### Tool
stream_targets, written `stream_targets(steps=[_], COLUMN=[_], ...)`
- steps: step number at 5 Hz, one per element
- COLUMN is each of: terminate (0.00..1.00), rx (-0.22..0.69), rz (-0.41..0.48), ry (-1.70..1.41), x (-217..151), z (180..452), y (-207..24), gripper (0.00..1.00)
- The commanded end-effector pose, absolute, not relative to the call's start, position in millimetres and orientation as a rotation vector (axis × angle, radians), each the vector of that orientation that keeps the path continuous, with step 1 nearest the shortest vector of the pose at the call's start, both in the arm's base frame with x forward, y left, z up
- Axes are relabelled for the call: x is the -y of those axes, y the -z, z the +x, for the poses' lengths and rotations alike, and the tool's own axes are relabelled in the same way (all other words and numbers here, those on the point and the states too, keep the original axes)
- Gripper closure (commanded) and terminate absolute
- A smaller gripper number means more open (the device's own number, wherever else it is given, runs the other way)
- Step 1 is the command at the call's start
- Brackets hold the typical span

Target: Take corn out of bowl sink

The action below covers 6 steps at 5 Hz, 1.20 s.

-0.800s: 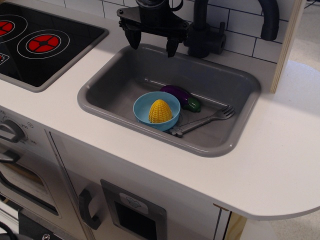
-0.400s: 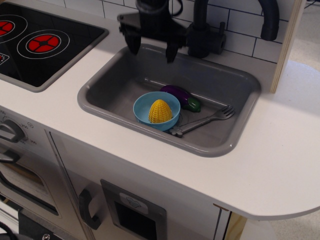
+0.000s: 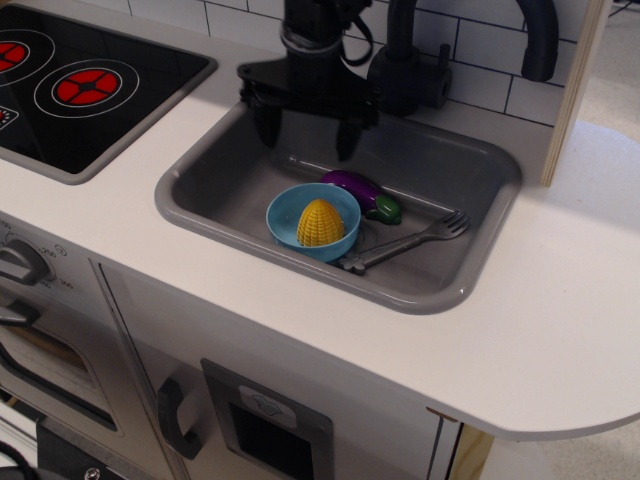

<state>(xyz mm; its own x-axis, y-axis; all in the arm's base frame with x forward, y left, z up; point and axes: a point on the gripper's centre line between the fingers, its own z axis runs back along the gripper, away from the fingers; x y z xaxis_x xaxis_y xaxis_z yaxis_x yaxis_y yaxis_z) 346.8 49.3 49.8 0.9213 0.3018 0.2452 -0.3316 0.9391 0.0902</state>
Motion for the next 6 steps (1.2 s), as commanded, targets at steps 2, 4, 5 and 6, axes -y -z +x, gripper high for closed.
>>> stream_targets(steps=[2,4,5,6], terminate=[0.00,0.00,0.00,0.00], rx=[0.181,0.161,0.158,0.160], rz=[0.068,0.082,0.090,0.097], ry=[-0.339,-0.347,-0.352,-0.348], x=[-42.7,-46.6,-48.5,-46.2], z=[335.8,338.9,337.8,335.1], y=[-44.0,-30.5,-24.6,-19.2], gripper=[0.00,0.00,0.00,0.00])
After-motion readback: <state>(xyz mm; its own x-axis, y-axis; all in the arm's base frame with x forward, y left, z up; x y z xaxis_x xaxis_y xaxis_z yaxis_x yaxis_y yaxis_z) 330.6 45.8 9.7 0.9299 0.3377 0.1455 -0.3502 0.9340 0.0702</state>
